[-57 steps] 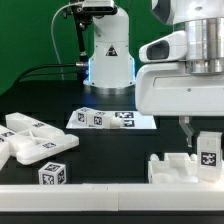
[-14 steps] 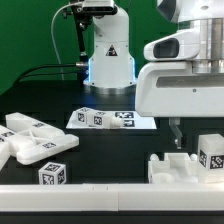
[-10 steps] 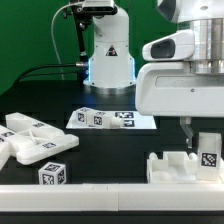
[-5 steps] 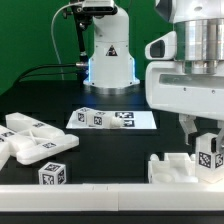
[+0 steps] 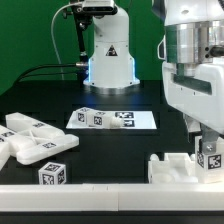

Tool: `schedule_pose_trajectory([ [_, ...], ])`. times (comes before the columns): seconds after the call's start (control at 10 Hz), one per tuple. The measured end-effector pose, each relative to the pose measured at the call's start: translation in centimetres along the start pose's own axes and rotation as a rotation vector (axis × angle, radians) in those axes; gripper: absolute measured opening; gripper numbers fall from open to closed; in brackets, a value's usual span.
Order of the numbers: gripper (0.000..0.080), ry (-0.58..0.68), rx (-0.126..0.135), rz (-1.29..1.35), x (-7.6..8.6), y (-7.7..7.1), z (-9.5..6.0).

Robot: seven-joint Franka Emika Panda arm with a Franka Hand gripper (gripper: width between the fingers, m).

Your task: Assemble chair

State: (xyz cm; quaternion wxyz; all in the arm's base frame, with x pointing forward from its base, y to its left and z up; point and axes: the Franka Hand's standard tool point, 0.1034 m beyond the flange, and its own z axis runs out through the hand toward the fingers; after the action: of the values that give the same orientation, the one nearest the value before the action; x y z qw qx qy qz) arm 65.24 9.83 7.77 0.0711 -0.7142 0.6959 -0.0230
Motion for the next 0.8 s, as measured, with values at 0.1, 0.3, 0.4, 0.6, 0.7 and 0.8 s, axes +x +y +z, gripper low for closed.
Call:
schedule_pose_trajectory([
  [0.1,0.0284,0.0,0.0,-0.02,0.0,0.0,0.0],
  [0.3,0.0365,0.002,-0.009,-0.135,-0.4,0.2,0.1],
  [0.4,0.0562,0.003,-0.011,-0.246,-0.7,0.2,0.1],
  [0.6,0.0629,0.015,-0.014,-0.596,-1.0,0.1,0.0],
  [0.7,0.0646,0.016,-0.015,-0.613,-0.9,0.1,0.1],
  [0.8,0.0646,0.016,-0.016,-0.7,-0.9,0.1,0.1],
])
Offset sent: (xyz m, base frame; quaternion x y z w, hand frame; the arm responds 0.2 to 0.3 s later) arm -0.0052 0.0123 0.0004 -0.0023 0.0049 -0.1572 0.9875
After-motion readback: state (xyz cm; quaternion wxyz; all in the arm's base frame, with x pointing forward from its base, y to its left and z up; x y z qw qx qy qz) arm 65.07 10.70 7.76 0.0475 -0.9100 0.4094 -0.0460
